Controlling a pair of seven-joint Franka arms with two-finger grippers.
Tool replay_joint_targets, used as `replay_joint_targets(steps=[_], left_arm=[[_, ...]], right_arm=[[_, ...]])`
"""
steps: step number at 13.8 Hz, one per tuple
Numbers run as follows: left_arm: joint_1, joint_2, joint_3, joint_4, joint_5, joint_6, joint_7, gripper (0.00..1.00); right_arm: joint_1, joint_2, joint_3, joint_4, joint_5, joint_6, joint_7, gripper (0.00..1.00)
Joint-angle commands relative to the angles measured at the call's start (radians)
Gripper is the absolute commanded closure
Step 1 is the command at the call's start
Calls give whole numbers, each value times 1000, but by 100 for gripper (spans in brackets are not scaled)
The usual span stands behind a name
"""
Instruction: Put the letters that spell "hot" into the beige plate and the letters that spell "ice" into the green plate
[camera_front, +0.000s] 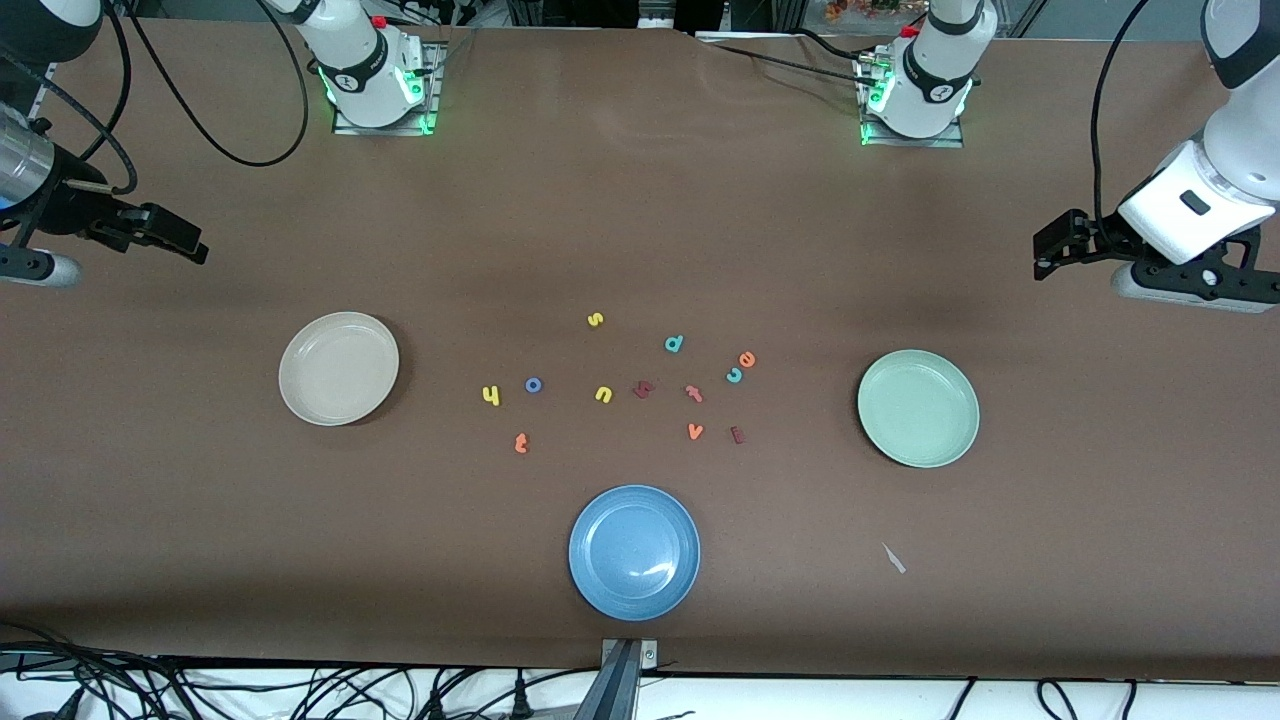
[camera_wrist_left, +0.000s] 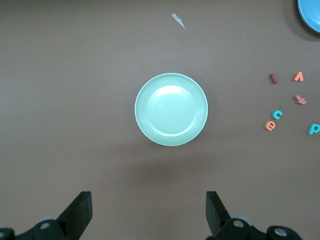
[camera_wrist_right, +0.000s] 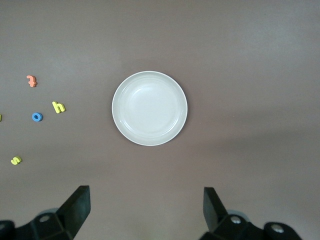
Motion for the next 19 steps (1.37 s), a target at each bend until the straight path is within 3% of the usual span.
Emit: replay_joint_targets(steps=[1, 9, 16, 19], left_arm=[[9, 28, -8, 39, -5, -9, 22, 0], [-40, 125, -22, 59, -15, 0, 27, 0], [-198, 329, -22, 164, -23, 23, 11, 0], [-238, 415, -22, 173, -23, 142, 11, 0]], right_arm=[[0, 3, 2, 12, 17, -16, 9, 0], [66, 217, 65, 77, 53, 39, 6, 0], [227, 502, 75, 75, 60, 404, 84, 0], [277, 581, 75, 67, 60, 531, 112, 0]])
